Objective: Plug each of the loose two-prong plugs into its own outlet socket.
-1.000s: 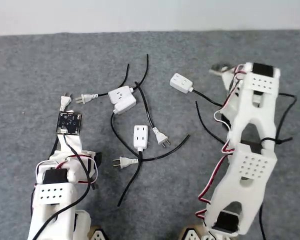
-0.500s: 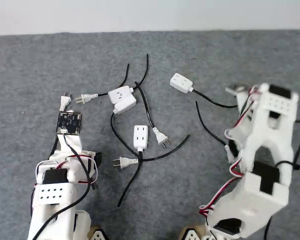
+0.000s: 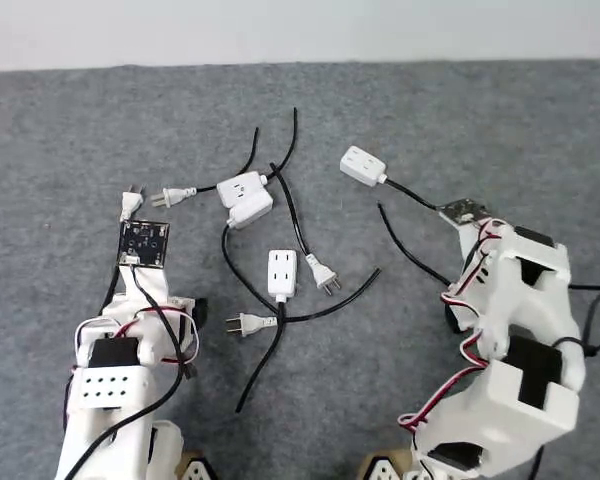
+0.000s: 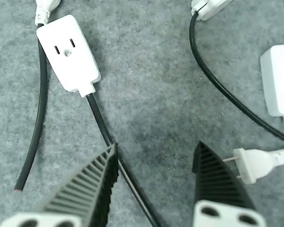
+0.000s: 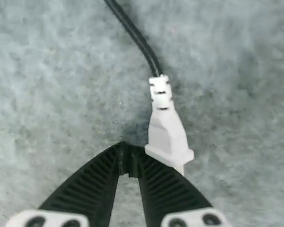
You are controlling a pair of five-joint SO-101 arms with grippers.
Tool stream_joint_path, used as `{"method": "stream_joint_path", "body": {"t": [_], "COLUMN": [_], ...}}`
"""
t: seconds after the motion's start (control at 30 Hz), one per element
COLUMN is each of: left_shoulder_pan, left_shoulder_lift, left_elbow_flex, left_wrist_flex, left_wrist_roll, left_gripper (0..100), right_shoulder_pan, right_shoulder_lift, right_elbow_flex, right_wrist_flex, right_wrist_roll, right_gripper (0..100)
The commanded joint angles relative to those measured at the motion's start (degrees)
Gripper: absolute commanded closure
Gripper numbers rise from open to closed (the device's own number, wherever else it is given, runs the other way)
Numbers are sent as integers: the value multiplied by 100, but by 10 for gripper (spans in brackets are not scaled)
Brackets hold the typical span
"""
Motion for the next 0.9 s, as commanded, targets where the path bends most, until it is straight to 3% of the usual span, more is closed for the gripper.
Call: {"method": "stream_joint_path", "body": {"t": [0.0,0.17,0.3,0.87], "left_shoulder_pan": [44,18,18,18], "left_shoulder_lift": [-70,-88,-97,-70], "left_elbow_flex": [-48,31,48,66], "left_wrist_flex": [-158,-422,-475,-589], "left_wrist_roll": [-18,-9,-9,-9], "left_gripper": [761,761,761,761], "right_shoulder_pan": [13,-620,-936,31], "right_shoulder_lift": [-365,-365,-303,-268], "right_elbow_flex": [-440,-800,-932,-1248], "right_wrist_flex": [215,1086,963,242], "right_wrist_roll": [290,475,527,1591], "right_gripper": [990,990,990,990]}}
